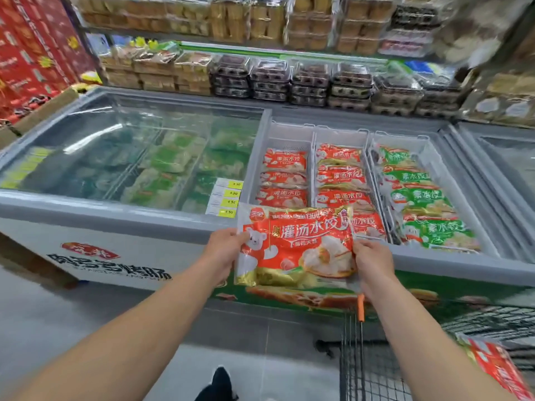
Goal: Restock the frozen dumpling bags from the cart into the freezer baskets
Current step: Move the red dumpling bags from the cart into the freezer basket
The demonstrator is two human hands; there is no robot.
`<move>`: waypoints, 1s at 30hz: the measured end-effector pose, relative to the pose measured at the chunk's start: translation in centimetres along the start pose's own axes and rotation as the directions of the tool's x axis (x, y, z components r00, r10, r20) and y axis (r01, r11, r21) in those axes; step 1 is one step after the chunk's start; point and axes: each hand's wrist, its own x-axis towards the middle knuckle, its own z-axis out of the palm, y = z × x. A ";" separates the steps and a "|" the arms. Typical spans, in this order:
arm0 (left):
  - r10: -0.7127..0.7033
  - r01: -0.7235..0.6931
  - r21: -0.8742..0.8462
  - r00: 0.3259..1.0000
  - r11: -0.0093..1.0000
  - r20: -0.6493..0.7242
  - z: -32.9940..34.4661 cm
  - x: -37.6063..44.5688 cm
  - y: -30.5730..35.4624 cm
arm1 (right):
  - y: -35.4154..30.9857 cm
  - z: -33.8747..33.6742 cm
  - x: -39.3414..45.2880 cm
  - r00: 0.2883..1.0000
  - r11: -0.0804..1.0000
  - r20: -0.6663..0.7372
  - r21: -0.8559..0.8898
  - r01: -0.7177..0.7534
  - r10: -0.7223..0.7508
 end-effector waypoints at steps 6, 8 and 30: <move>-0.054 0.052 0.038 0.997 0.998 0.052 3.6 8.2 2.1 | -2.4 2.9 6.1 0.998 0.998 -0.017 0.021 -0.052 0.052; -0.077 0.074 0.043 0.994 0.996 0.078 4.5 11.3 3.4 | -3.5 4.3 8.6 0.998 0.999 -0.046 0.018 -0.045 0.046; -0.247 0.231 0.308 0.969 0.923 0.011 15.0 33.9 10.8 | -10.0 16.5 32.3 0.975 0.958 0.147 -0.260 -0.124 0.166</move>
